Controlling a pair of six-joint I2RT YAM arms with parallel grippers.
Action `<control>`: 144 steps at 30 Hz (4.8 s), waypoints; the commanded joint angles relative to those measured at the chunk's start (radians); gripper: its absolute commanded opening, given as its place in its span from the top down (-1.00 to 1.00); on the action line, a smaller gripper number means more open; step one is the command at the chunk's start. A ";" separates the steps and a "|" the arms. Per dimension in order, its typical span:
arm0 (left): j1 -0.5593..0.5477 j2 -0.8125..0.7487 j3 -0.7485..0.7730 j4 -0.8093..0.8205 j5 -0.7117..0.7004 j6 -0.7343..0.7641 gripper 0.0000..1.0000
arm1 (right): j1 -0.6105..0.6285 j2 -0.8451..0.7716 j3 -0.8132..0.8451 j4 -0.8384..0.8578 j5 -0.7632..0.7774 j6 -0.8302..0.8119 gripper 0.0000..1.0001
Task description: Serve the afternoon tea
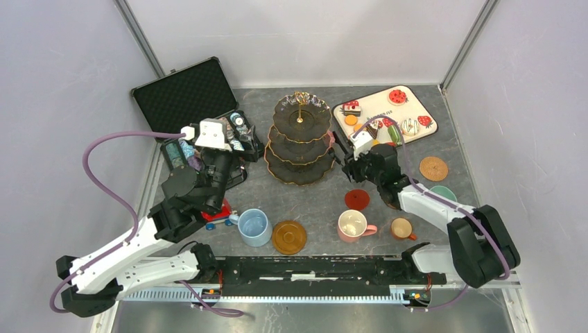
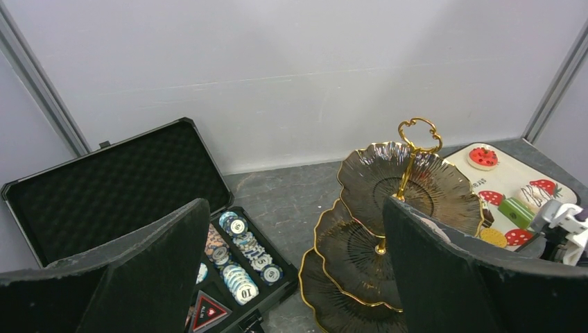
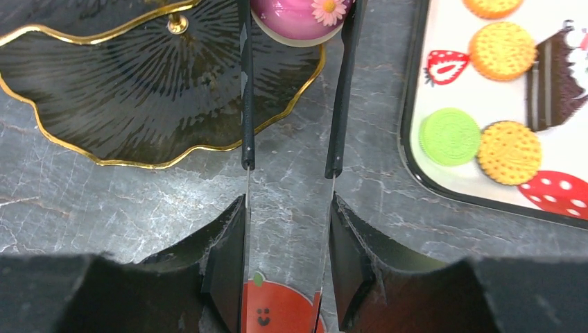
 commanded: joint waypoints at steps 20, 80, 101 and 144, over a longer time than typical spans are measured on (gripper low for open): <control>0.002 0.015 -0.004 0.057 -0.015 0.013 -0.99 | 0.094 0.275 0.194 0.159 -0.049 0.006 0.55; 0.002 0.023 -0.012 0.061 -0.017 0.000 -1.00 | -0.133 -0.135 0.025 -0.132 0.478 0.110 0.07; 0.002 -0.010 -0.009 0.058 -0.009 -0.002 -1.00 | -0.476 0.318 0.628 -0.610 0.299 0.153 -0.05; 0.002 0.002 -0.013 0.063 -0.014 0.004 -1.00 | -0.420 0.132 0.633 -0.601 0.279 0.148 0.29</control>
